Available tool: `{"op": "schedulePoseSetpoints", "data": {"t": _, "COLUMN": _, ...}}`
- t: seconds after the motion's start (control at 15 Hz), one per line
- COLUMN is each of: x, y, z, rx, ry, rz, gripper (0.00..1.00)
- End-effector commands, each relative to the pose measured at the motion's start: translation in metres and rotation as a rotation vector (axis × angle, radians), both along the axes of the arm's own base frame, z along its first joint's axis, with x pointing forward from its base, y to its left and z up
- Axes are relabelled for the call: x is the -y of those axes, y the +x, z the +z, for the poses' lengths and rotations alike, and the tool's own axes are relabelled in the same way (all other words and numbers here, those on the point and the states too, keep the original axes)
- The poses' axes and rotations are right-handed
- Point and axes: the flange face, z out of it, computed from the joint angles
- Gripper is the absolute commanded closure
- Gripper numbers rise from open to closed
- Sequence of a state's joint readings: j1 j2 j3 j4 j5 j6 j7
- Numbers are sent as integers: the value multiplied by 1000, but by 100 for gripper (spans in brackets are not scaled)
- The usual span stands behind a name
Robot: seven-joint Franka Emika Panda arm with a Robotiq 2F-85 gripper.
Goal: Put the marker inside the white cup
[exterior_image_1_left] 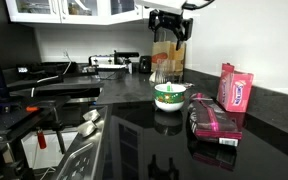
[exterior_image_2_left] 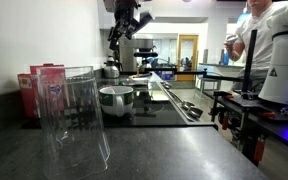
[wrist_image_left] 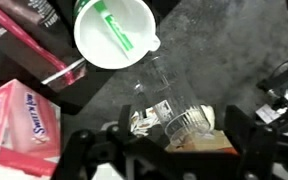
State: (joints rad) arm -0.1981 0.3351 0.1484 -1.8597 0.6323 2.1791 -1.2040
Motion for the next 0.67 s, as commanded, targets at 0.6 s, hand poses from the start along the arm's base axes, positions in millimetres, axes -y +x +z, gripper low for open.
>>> {"op": "schedulePoseSetpoints", "data": {"t": 0.6, "x": -5, "y": -60, "z": 11, "rx": -23, "ry": -381, "rz": -531, "gripper": 0}}
